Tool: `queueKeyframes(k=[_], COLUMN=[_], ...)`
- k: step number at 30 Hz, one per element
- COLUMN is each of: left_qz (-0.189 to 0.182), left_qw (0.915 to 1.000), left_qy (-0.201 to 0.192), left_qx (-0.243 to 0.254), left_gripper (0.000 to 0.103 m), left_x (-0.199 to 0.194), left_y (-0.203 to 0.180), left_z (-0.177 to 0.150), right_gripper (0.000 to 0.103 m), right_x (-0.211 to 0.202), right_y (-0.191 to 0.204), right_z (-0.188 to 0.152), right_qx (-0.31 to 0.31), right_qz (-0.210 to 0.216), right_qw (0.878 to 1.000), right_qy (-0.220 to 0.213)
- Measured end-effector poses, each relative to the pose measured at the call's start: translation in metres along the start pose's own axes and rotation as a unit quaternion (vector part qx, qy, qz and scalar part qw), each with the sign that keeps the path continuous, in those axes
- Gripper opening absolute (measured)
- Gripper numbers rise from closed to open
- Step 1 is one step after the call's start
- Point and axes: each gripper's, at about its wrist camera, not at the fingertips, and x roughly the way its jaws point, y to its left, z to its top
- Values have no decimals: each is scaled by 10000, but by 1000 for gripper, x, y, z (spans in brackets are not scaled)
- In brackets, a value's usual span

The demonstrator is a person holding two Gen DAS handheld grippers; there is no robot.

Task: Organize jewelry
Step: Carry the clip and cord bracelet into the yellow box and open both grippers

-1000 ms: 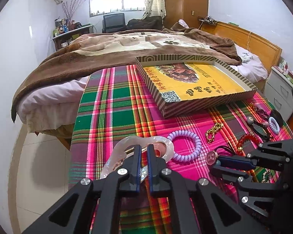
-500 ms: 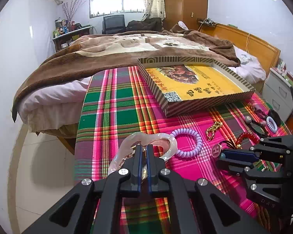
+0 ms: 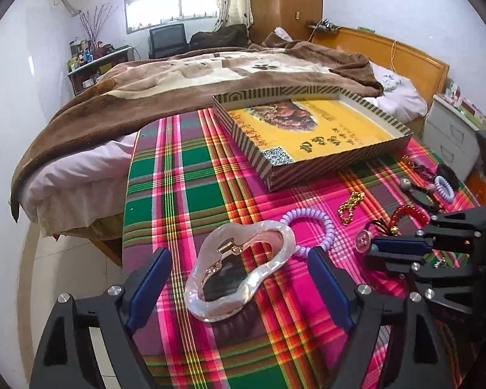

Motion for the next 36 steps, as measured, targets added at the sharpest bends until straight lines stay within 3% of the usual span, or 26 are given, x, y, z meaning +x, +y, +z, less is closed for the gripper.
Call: queueKeyframes(k=[3, 10, 23, 36], left_qz=[-6, 102, 199, 207], left_qw=[9999, 9995, 9996, 9994], left_qy=[107, 219, 139, -130], left_qx=[82, 199, 142, 259], left_gripper=[85, 54, 53, 53], left_x=[8, 17, 13, -26], left_y=[-2, -4, -5, -16], left_z=[1, 0, -3, 23], right_gripper=[14, 14, 14, 14], right_x=[0, 2, 6, -34], right_y=[0, 0, -1, -3], right_z=[0, 1, 1, 22], right_qx=[-9, -7, 11, 55], right_qz=[-3, -3, 16, 27], right_qw=[10000, 10000, 10000, 9989], right_qy=[-6, 5, 22, -473])
